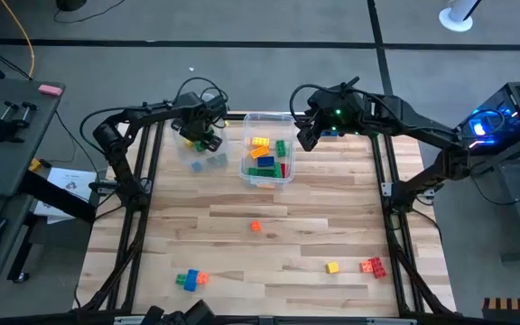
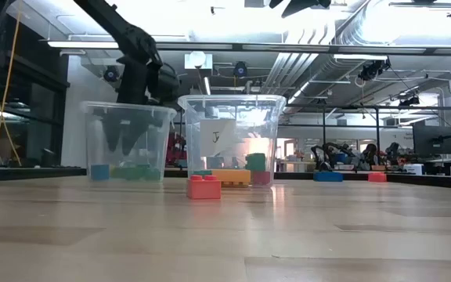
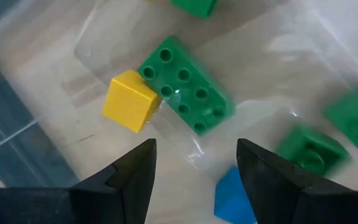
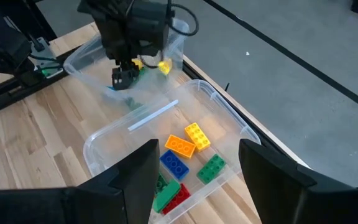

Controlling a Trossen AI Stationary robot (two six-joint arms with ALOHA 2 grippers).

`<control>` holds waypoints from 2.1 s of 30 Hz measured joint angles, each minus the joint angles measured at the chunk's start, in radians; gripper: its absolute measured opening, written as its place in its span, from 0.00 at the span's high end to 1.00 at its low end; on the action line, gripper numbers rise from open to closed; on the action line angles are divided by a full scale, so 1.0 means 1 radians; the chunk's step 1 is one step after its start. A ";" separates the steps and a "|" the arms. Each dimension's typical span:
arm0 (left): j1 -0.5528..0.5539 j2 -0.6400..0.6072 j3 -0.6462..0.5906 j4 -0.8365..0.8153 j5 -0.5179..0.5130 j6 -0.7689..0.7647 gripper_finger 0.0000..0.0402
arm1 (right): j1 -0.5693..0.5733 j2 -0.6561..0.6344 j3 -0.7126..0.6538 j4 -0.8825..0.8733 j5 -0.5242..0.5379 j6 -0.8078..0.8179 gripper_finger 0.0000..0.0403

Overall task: Sort blocks by size
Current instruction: Put the green big game piece into the right transparent bin

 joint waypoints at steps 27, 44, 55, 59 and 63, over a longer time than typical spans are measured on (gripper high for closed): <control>-0.024 0.003 -0.062 0.093 0.165 0.302 0.58 | 0.000 0.000 0.000 0.003 -0.002 -0.045 0.46; -0.018 0.000 -0.052 0.182 0.002 -0.003 0.60 | -0.002 0.000 0.000 0.003 -0.003 -0.050 0.46; -0.017 -0.001 -0.171 0.322 0.003 -0.103 0.46 | -0.002 0.000 0.000 0.004 -0.003 -0.052 0.46; -0.015 -0.001 -0.209 0.377 0.005 -0.162 0.41 | -0.002 0.000 0.000 0.004 -0.003 -0.052 0.46; -0.012 -0.004 -0.241 0.416 0.009 -0.180 0.40 | -0.002 0.000 0.000 0.004 -0.003 -0.052 0.46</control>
